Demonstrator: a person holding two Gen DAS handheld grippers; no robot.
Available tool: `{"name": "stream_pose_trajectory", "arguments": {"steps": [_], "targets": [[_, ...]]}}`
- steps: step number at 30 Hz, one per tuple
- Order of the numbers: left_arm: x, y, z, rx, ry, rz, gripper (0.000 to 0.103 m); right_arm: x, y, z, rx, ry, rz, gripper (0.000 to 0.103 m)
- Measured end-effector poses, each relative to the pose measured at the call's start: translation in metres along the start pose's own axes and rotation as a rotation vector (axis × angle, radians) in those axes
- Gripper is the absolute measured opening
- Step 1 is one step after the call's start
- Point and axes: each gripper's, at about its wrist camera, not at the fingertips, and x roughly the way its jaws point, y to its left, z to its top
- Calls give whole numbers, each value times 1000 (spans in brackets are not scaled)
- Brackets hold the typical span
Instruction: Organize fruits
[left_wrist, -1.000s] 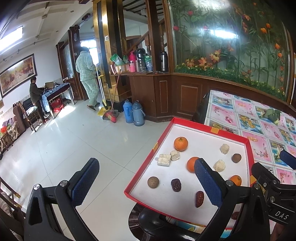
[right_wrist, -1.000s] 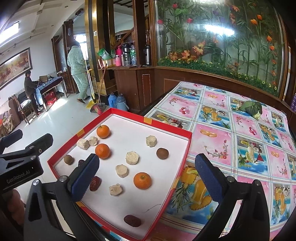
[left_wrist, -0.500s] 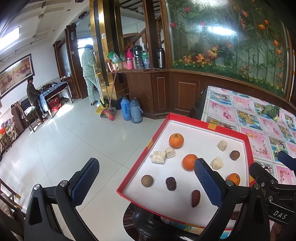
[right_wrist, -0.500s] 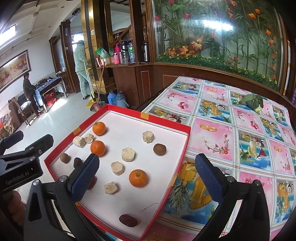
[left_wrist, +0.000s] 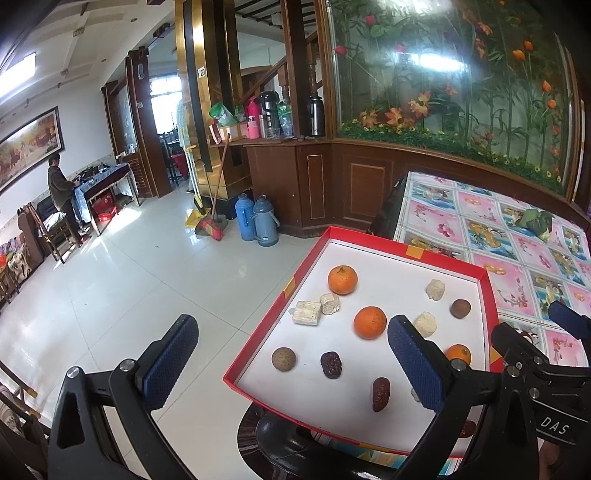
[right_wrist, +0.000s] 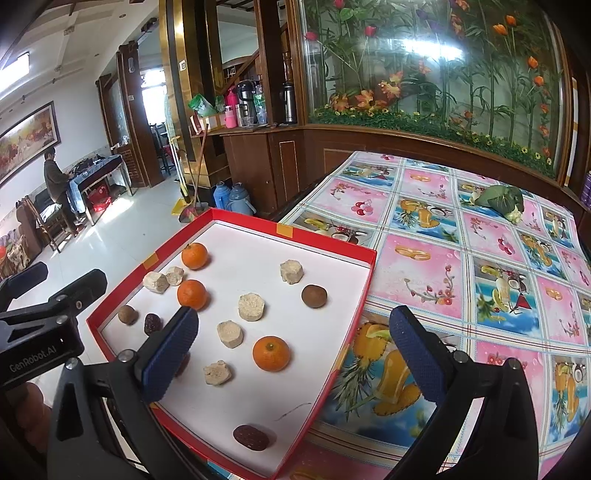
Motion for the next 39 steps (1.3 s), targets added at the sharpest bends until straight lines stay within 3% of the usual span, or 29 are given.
{"name": "stream_pose_trajectory", "arguments": {"steps": [39], "targets": [[10, 24, -1, -60, -5, -9, 103, -6, 33, 12, -79, -49, -65, 103]]}}
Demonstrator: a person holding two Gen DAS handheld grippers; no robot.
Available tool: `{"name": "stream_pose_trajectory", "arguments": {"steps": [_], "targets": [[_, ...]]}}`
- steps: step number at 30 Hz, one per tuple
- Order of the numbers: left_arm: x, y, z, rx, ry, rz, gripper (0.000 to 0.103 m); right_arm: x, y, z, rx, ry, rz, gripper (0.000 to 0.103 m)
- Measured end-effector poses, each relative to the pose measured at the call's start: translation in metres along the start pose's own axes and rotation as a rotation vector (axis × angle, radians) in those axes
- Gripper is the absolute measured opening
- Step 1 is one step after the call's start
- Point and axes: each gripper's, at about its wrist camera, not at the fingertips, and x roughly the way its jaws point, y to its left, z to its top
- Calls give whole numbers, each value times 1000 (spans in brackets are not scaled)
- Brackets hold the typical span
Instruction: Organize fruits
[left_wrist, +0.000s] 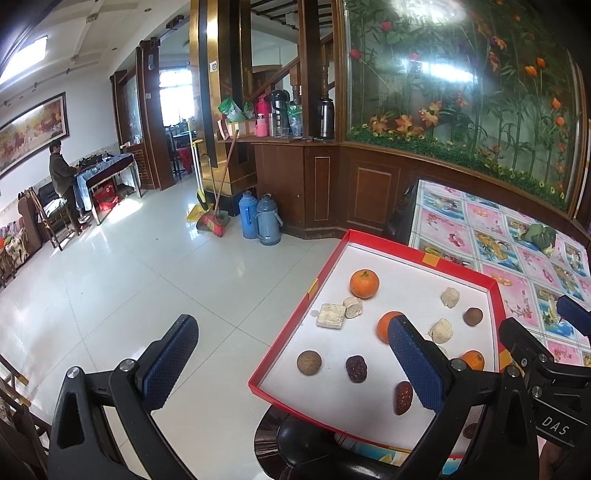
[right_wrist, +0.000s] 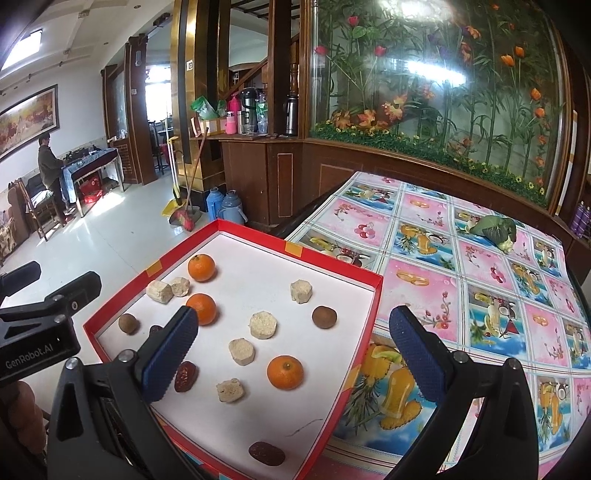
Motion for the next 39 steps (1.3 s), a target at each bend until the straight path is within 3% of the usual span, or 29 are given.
{"name": "stream_pose_trajectory", "arguments": {"steps": [39], "targets": [[-20, -12, 0, 8, -29, -4, 103, -21, -6, 4, 23, -46, 4, 103]]}}
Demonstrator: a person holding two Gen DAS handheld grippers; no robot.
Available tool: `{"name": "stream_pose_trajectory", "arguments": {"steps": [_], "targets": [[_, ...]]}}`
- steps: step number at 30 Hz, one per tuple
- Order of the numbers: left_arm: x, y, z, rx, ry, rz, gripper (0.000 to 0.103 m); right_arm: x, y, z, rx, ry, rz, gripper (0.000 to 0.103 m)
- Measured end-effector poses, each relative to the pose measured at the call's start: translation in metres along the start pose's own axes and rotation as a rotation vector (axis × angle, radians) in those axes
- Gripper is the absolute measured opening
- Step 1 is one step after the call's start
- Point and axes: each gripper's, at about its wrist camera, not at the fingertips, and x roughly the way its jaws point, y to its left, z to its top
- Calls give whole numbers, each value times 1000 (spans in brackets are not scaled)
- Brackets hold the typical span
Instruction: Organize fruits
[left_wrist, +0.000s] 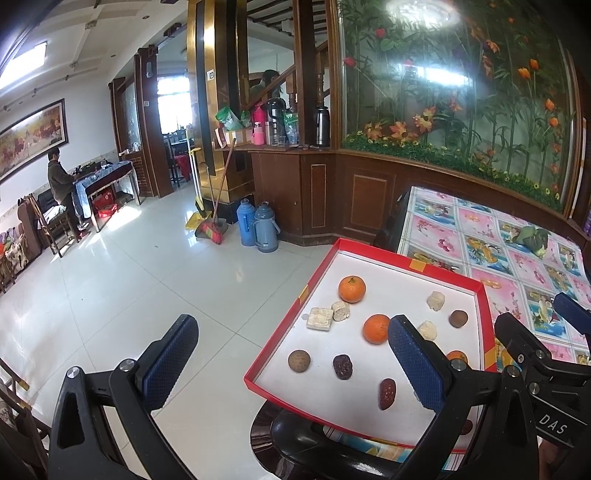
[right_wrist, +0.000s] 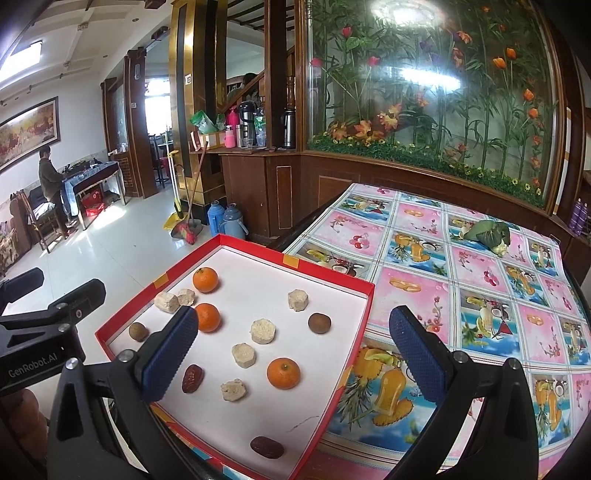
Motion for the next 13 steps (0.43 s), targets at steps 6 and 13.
{"name": "stream_pose_trajectory", "arguments": {"steps": [6, 13], "targets": [[0, 0, -1, 0, 5, -2, 103, 2, -2, -3, 1, 6, 4, 103], [3, -3, -3, 1, 14, -7, 103, 4, -5, -4, 3, 5, -3, 103]]}}
